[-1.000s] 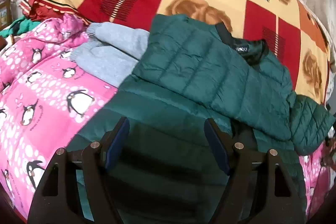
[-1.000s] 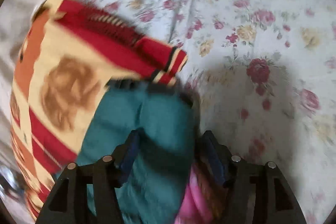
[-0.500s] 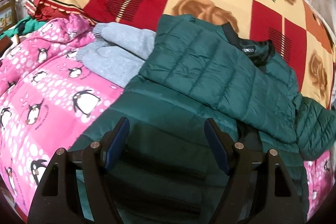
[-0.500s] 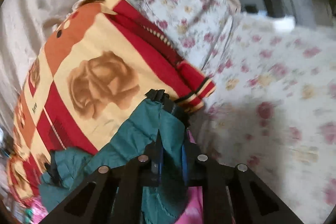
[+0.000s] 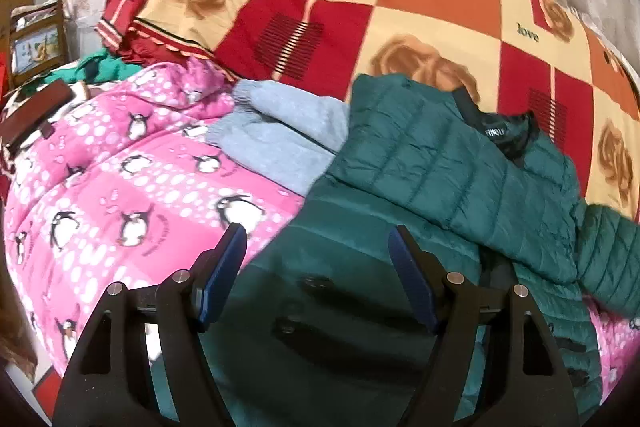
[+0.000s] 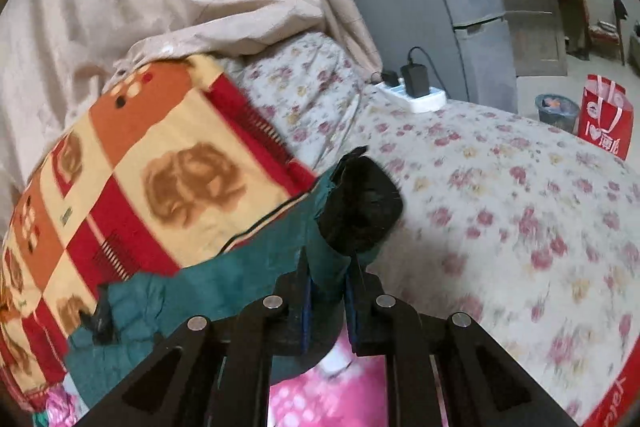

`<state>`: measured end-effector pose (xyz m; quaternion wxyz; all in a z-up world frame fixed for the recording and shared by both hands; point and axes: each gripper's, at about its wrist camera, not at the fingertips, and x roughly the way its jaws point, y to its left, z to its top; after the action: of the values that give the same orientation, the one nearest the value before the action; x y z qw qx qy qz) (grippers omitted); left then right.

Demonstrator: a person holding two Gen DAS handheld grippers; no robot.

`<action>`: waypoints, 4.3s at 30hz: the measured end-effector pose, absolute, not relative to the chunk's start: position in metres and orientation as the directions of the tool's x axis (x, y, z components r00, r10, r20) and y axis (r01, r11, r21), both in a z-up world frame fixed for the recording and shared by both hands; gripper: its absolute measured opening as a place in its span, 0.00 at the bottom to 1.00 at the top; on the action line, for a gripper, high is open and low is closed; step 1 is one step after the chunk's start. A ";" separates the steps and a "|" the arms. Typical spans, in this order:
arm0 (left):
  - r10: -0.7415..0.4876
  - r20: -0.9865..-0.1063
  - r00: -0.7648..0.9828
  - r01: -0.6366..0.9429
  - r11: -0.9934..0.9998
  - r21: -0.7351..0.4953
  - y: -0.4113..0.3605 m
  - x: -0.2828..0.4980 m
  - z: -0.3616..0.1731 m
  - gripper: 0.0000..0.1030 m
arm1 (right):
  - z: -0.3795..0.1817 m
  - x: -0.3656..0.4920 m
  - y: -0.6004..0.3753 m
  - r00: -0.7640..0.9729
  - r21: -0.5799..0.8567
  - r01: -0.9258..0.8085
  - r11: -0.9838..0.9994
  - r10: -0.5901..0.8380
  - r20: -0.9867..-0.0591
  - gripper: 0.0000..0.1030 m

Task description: Fold large clothes

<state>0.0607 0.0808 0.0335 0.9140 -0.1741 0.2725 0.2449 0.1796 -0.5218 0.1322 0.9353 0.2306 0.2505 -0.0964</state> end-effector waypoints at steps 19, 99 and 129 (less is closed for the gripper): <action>0.278 -0.684 0.674 -0.643 0.676 -0.360 0.170 0.041 0.014 0.72 | 0.052 0.230 -0.137 0.730 0.225 -0.316 0.922 0.388 -0.563 0.13; 0.152 -0.454 0.878 -0.367 0.822 -0.436 0.127 0.165 0.060 0.58 | -0.057 0.120 -0.236 0.492 0.126 -0.048 0.991 0.133 -0.860 1.00; 0.051 -0.781 0.623 -0.351 0.910 -0.221 0.097 0.228 -0.011 0.67 | 0.047 0.259 -0.201 0.688 0.141 -0.394 0.908 0.393 -0.611 0.79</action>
<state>0.2275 0.0972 -0.0112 0.8828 -0.1789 0.4191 0.1138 0.2594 -0.2008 0.0474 0.9186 -0.0007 0.3323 0.2140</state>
